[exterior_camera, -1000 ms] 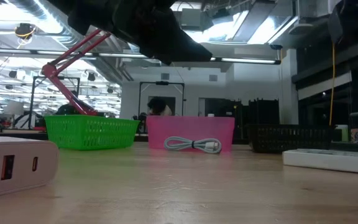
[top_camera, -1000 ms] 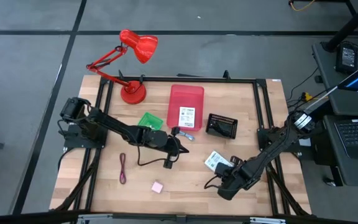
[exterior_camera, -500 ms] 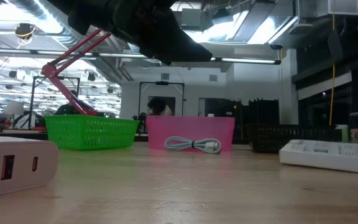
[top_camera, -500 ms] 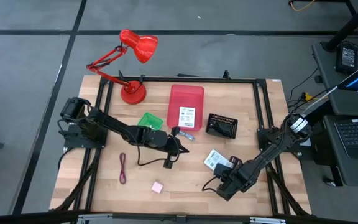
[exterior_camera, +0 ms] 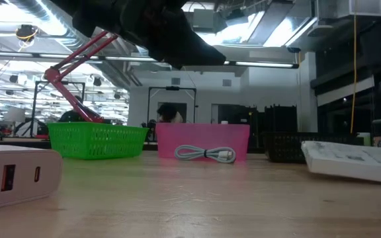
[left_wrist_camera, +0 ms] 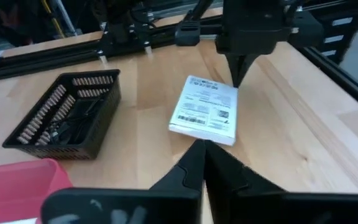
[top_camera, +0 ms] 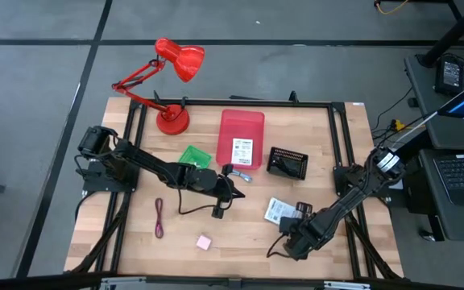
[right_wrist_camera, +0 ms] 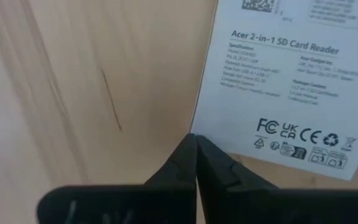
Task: Pick and place items into bin
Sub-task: Put the card reader box into the pink bin
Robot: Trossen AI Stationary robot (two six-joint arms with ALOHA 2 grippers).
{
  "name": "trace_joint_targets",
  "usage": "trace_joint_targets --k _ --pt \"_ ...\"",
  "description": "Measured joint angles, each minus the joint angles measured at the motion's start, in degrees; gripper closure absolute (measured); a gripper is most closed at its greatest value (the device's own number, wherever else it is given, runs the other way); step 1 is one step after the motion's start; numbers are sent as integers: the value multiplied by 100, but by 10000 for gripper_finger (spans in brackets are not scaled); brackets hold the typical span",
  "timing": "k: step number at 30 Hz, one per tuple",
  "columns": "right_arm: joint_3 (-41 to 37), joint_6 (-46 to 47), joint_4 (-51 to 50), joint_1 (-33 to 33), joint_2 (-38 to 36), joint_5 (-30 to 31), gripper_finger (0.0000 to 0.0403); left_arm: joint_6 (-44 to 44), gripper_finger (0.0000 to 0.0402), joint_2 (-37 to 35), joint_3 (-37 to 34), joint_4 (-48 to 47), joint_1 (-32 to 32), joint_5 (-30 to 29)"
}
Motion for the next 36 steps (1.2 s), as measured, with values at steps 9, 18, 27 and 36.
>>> trace_joint_targets --k 9,18,27,36 --pt "-1 -181 -286 41 0 -21 403 -1180 383 245 -9 558 4 160" --pt "-4 -357 -276 37 2 -18 403 -2527 324 1311 278 1675 305 559" --pt "-7 -865 -302 35 4 89 403 -4146 275 2116 1140 1624 575 1576" --pt "-48 -950 -297 31 5 171 403 -4691 268 2605 1571 1301 599 1582"
